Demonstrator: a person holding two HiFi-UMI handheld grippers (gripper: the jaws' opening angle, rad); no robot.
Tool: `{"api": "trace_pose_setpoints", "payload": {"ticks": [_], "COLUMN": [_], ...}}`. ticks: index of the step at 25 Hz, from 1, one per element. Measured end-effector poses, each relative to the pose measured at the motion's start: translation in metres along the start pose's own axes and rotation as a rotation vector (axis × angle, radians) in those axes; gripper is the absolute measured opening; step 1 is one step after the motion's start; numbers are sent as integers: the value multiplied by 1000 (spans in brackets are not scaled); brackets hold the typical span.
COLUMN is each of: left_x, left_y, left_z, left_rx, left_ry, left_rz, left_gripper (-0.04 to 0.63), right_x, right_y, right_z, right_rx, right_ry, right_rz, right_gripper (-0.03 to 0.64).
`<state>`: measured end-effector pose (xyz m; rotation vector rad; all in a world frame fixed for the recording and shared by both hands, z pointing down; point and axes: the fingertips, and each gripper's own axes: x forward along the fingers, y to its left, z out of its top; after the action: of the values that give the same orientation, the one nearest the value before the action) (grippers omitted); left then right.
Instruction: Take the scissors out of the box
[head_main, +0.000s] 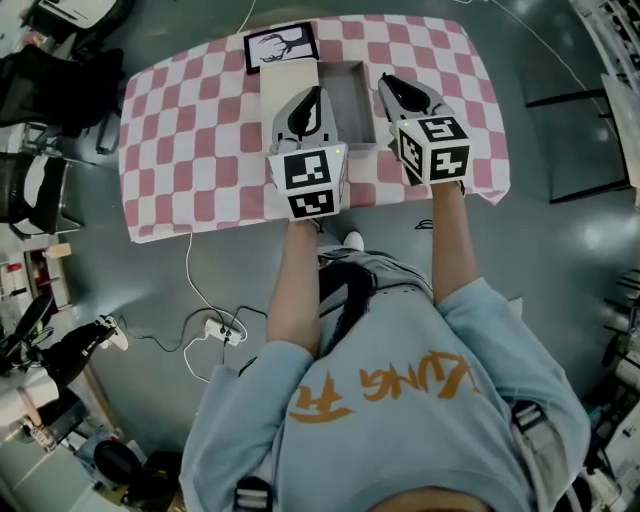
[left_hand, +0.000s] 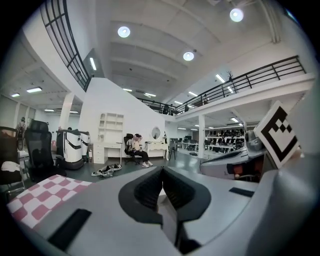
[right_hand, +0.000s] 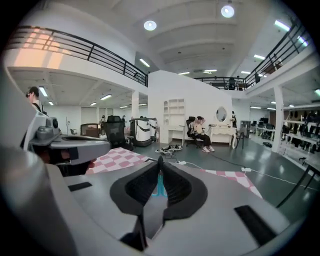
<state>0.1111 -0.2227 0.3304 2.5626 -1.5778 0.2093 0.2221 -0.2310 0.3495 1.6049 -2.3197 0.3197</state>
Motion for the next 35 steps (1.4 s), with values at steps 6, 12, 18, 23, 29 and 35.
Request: {"api": "trace_pose_setpoints", "payload": {"ticks": [6,12,18,23,29,35], "left_x": [-5,-3,-1,-2,-5,-4], "left_y": [-18,-22,-40,-39,-41,-44], "left_z": [19,42,48,48,44,41], "left_rx": [52,87,103,104,94,93], "left_ry": [-52,-116,-123,-119,-115,-114], "left_rz": [-25,-21,-55,-59,-59,-72], "left_gripper": [20,20,20,20,20,20], "right_x": [-24,-44,-56,-57,-61,-65], "right_y": [-22,-39,-59,-59,-58,-62], "right_z": [11,32,26,29,30,31], "right_rx": [-2,-5,29,32,24,27], "right_ry": [-99,-199,-177,-193,-197,-212], "right_rz": [-81,-120,-132,-140,-142,-159], "right_gripper": [32,32,31,32,31,32]}}
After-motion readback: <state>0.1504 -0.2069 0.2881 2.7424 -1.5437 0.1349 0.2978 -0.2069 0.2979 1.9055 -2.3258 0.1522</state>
